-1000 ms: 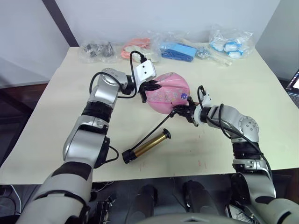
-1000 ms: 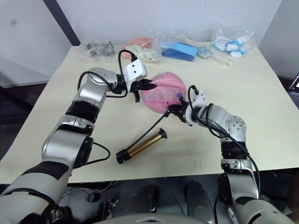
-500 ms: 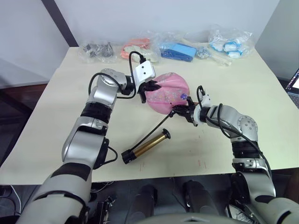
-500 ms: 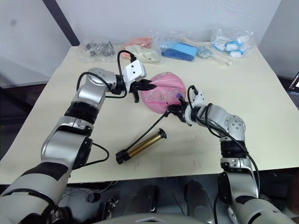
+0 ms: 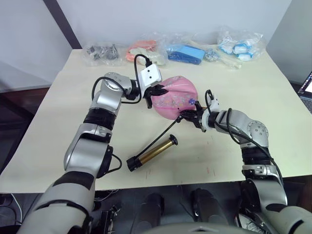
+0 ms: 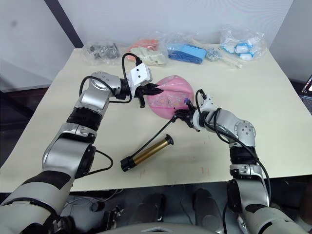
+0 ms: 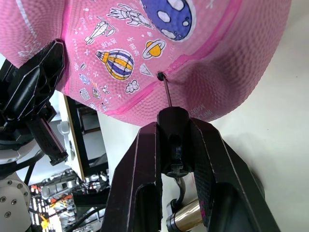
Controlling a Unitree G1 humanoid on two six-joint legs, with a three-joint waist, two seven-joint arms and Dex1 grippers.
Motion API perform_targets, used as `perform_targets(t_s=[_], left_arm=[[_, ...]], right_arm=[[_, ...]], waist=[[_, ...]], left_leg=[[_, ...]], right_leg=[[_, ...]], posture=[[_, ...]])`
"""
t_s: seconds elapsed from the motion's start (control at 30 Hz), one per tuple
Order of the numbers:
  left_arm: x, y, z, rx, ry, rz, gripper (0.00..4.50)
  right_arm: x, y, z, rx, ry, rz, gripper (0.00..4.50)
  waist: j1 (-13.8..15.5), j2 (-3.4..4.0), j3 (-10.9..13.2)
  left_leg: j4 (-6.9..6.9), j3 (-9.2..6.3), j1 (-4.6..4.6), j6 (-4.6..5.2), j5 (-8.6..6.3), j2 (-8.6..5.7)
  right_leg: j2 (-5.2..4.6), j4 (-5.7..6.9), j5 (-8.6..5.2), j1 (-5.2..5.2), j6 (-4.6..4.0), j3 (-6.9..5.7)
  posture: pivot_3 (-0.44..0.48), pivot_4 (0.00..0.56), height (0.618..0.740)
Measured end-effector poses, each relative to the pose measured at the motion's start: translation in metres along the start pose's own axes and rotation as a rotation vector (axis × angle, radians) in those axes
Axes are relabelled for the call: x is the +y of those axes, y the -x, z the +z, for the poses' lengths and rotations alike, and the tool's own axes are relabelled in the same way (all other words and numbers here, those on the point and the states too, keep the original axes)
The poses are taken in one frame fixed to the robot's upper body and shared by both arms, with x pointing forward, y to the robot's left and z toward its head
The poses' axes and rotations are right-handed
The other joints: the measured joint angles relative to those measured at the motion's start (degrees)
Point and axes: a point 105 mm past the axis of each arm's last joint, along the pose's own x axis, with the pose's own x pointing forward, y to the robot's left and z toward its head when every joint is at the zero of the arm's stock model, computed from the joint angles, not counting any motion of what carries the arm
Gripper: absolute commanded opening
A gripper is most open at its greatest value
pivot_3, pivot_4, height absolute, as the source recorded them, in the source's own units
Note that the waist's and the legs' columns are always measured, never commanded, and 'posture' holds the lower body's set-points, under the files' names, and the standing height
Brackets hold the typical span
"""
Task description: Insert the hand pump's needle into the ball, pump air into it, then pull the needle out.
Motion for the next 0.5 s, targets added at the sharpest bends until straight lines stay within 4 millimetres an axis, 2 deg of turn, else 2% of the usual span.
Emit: perform_targets(t_s=[0.37,0.5], left_arm=[[-0.001,0.0009,0.0009,-0.002,-0.004,-0.004,0.0],[-0.0008,0.0035,-0.0003,-0.002,0.001,-0.004,0.0]], right_arm=[[0.0012,-0.0033,0.0012,-0.016,-0.075,-0.017,0.31],[0.0087,-0.0071,0.0008,-0.018,-0.111,-0.027,0.31]], waist=[[-0.02,0.0,0.0],[-0.3,0.0,0.0]], left_leg=[[0.0,0.0,0.01,0.0,0.0,0.0],[0.0,0.0,0.03,0.0,0.0,0.01]], right_leg=[[0.0,0.01,0.0,0.0,0.0,0.0],[0.01,0.04,0.0,0.0,0.0,0.01]], posture=[[0.0,0.15,0.74],[0.0,0.15,0.74]])
